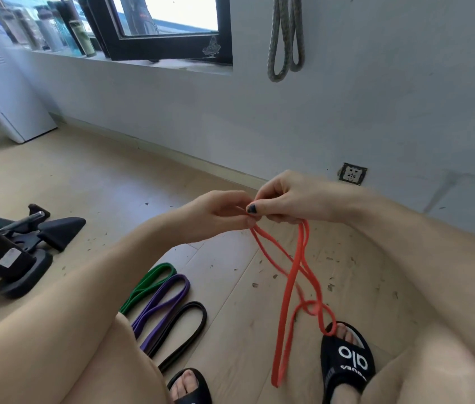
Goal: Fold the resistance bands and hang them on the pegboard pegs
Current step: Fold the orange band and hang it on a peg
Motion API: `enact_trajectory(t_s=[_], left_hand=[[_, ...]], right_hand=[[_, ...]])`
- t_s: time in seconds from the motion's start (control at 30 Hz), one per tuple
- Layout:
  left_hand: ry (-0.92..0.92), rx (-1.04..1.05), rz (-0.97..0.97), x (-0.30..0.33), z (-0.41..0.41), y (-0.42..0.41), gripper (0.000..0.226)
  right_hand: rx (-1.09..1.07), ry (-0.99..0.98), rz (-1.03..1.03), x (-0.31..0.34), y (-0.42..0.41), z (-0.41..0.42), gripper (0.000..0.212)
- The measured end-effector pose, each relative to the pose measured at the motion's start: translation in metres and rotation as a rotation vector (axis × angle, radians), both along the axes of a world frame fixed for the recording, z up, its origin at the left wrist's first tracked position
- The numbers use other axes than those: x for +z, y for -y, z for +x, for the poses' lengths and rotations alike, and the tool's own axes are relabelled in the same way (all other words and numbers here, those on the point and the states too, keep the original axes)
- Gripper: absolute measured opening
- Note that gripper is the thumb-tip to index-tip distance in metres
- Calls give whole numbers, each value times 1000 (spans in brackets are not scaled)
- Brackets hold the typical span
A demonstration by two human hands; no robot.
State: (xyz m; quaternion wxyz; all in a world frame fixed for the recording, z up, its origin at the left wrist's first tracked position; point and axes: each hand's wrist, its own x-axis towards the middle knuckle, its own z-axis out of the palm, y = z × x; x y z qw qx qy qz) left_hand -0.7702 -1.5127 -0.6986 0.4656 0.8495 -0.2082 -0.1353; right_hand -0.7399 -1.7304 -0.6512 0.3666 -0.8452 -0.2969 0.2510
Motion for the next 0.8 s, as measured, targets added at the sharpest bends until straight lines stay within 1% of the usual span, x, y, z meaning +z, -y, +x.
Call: enact_trajectory(t_s=[0.13, 0.2, 0.3, 0.37, 0.5, 0.57, 0.6, 0.63, 0.7, 0.8], left_hand=[[75, 12, 67, 8, -1, 7, 13], [80, 13, 86, 12, -2, 7, 12], [90, 44, 86, 14, -2, 5, 16], [75, 56, 80, 15, 0, 2, 17], [22, 139, -83, 18, 3, -11, 19], [-36, 186, -145, 17, 2, -21, 23], [-67, 203, -144, 16, 2, -27, 25], [-89, 216, -119, 13, 2, -33, 27], [-95, 233, 0, 5, 3, -43, 28], [-144, 188, 278, -3, 1, -48, 28]], right_hand=[[-34, -26, 34, -1, 7, 6, 26], [-46, -26, 1, -1, 15, 9, 22], [-45, -44, -58, -4, 26, 14, 7], [-38, -31, -100, -7, 32, 16, 5], [-41, 34, -261, -13, 44, 20, 4], [-59, 63, -289, -15, 48, 21, 4], [-68, 88, -286, -16, 48, 21, 3], [-73, 116, -281, -16, 47, 21, 1], [-82, 154, -254, -13, 41, 19, 5], [-127, 178, -125, -4, 32, 14, 13]])
